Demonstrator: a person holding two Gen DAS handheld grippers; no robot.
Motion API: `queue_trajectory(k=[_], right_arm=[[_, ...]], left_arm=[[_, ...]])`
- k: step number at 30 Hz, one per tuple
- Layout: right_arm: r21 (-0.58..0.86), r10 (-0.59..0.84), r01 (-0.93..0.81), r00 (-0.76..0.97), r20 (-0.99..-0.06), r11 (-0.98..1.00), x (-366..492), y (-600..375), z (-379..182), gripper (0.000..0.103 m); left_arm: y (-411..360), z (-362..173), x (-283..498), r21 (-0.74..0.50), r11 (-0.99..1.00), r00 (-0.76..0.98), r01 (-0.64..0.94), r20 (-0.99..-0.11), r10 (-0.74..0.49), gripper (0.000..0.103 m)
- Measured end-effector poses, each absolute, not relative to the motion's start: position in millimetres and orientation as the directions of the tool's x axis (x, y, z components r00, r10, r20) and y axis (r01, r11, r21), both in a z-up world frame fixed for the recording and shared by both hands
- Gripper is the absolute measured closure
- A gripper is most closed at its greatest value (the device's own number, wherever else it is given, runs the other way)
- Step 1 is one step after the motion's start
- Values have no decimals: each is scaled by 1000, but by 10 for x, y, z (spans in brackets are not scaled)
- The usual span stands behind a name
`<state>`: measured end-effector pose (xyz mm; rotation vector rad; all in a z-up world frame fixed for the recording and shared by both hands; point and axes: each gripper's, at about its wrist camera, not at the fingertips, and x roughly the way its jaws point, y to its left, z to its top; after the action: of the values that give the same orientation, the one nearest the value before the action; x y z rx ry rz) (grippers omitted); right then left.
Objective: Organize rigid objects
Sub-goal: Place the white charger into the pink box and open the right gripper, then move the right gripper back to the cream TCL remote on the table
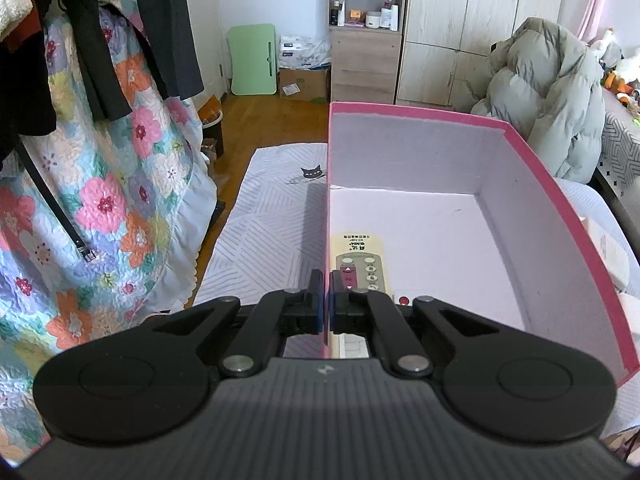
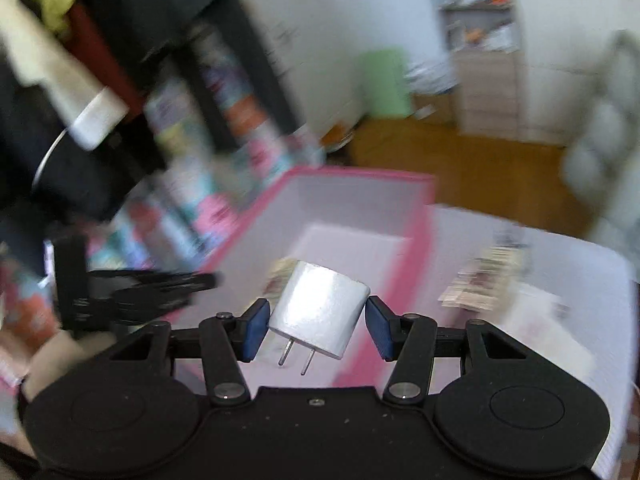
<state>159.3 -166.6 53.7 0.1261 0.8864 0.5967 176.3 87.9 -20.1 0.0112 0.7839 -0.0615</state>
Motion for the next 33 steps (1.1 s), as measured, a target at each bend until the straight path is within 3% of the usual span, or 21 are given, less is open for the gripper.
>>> queue_trajectory(k=[5,8,19,28,33], right_arm=[[403,520,-401,243,-819,823,2155,-1070,119,45],[376,458,-351,187,-869,857,2327,-906,-184,45],[441,464,-170,130,-876,881,2613,-829,-664,43],[496,577,-298,349,-738,815,2346,-1216,7,43],[434,511,-270,487,-708,859,2115,-1687,339,43]], left_arm=[[887,-207,1773,-5,998,711,60,-702,-47,101],[914,-223,1771,-15,998,715,61,-697,-54,101],[948,-236,1839,-30,997,702,68,-709,-69,101],[978,-266,1911,-49,996,699,76,-710,-88,100],[999,-282,1996,-66,995,694,73,-713,-98,100]])
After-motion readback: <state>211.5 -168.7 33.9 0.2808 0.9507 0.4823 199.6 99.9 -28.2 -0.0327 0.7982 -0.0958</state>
